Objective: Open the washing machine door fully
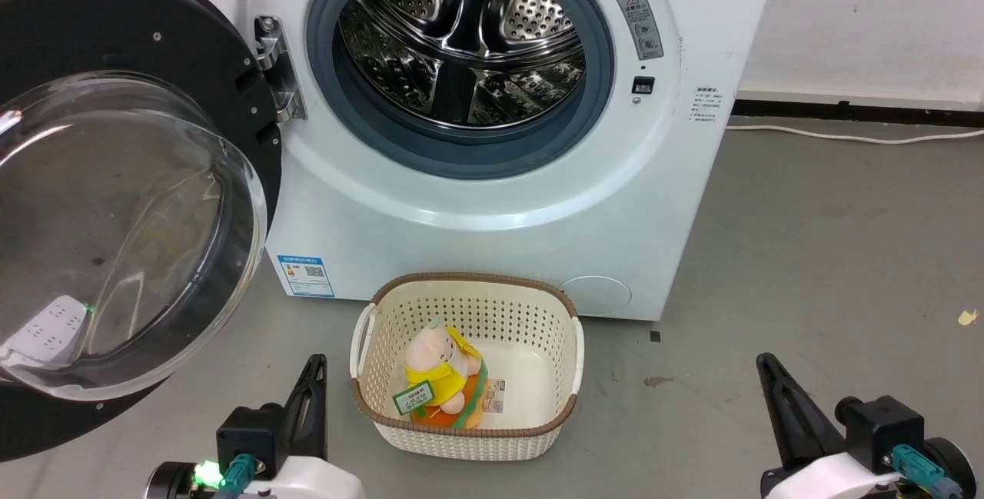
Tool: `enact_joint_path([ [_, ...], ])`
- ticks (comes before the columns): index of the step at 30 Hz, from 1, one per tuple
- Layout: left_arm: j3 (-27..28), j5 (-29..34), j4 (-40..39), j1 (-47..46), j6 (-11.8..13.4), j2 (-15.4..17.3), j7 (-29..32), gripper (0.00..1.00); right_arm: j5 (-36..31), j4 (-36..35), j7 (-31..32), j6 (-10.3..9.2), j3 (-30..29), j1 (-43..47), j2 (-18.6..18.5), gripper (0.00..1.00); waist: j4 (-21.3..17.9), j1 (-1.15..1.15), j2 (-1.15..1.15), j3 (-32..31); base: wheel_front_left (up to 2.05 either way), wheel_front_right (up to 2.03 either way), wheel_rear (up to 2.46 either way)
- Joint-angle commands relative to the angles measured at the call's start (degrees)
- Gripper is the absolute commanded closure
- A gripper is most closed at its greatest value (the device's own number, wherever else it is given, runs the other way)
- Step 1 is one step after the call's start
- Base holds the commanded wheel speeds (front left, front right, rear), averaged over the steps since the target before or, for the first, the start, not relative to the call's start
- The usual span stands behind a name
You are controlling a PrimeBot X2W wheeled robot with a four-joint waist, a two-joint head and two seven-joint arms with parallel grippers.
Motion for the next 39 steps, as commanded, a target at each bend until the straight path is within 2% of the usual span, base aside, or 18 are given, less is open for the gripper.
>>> enact_joint_path([
  [1,0.35,0.56,-0.54,-0.75,-0.27,0.07,0.44,1.0,-0.54,-0.63,0.45,0.03,0.13,-1.05,0.21,1.0,-0.02,0.0,0.0,0.06,0.0,0.0,0.0],
  [39,2.86,2.87,-2.83,-2.3,-0.83,0.09,4.52,1.0,-2.95,-2.68,4.55,0.05,0.46,-2.89,0.29,1.0,-0.38,-0.01,0.0,1.43,0.0,0.0,0.0],
])
